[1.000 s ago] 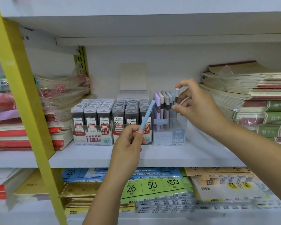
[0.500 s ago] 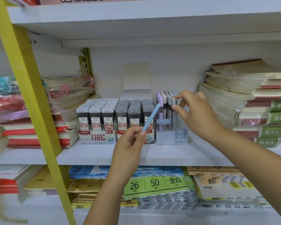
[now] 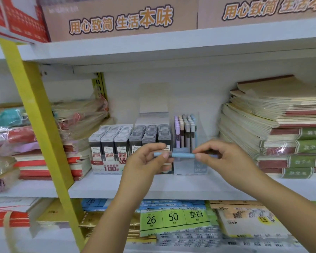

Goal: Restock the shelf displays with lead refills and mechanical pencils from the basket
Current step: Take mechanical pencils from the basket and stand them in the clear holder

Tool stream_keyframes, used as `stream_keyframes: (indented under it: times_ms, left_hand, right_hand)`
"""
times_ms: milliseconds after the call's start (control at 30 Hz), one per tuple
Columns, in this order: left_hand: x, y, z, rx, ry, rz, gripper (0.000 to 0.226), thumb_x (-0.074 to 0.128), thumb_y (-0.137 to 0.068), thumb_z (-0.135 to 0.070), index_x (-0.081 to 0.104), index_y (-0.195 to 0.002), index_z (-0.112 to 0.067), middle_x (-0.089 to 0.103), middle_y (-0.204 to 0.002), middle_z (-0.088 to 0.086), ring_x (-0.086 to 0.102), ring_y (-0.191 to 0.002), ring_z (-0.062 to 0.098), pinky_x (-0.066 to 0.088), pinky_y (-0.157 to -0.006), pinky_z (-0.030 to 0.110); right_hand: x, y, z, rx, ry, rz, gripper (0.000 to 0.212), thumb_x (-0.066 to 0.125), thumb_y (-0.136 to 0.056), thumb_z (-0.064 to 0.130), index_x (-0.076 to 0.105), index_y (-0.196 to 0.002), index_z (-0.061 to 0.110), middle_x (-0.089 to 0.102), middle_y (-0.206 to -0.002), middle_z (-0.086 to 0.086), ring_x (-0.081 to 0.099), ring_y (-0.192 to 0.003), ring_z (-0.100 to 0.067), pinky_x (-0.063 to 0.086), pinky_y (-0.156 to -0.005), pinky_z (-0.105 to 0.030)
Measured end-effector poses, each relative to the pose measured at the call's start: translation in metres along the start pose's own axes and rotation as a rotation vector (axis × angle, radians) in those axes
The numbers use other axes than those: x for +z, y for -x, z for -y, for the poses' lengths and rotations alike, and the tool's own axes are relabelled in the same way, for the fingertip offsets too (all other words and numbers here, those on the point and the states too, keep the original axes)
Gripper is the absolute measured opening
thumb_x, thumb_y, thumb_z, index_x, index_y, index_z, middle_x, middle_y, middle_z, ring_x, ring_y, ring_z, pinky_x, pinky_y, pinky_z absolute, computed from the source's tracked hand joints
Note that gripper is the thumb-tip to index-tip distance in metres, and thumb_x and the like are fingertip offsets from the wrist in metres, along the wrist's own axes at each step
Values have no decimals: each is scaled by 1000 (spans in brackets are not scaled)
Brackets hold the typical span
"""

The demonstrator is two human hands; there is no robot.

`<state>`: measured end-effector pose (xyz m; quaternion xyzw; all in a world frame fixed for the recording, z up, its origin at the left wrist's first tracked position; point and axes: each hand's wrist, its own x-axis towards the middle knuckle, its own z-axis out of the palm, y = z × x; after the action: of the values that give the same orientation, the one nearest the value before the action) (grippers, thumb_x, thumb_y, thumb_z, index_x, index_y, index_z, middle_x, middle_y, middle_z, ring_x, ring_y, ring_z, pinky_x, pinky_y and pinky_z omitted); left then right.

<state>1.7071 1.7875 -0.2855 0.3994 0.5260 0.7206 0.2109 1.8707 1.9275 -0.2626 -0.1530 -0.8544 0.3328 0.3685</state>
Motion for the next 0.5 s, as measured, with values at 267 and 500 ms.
stream_keyframes:
  times_ms: [267, 500]
  left_hand:
    - [24, -28, -13, 179, -275, 49, 21, 76, -86, -15, 63, -95, -29, 77, -80, -1, 75, -74, 15, 60, -68, 27]
    - [7, -45, 1, 580, -1249, -6, 50, 69, -89, -46, 60, -135, -30, 59, -141, -8, 49, -135, 15, 37, -114, 46]
  right_hand:
    - [0, -14, 15, -104, 188, 75, 34, 70, -86, 13, 67, -111, 35, 68, -87, 20, 59, -80, 6, 44, -70, -7]
    - [-39, -55, 17, -133, 4, -234, 80, 65, -89, 6, 27, -140, 54, 63, -94, 3, 70, -80, -10, 59, -73, -31]
